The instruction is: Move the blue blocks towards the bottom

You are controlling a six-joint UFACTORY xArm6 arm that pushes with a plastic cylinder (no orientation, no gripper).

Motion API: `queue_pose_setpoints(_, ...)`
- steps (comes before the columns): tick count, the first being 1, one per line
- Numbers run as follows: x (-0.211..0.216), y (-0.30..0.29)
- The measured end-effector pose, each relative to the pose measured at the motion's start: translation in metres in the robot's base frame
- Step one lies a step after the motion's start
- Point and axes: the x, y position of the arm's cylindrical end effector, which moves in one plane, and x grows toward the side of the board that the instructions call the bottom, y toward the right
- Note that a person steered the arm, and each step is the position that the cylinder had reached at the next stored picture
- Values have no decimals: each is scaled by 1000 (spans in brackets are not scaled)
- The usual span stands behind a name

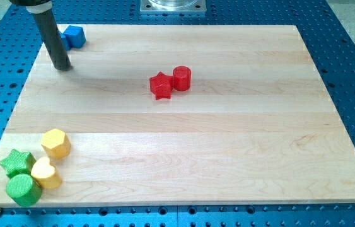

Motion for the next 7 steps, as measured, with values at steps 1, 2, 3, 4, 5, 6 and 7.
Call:
queue_pose_setpoints(1, 2, -3)
queue_pose_setpoints(2, 6, -3)
queue_pose_setpoints(3, 7, 7)
queue_pose_setpoints(4, -19, 102)
queue_pose_setpoints(5, -120, 129)
queue_pose_setpoints(6, -136, 110)
queue_pose_setpoints(7, -137, 75)
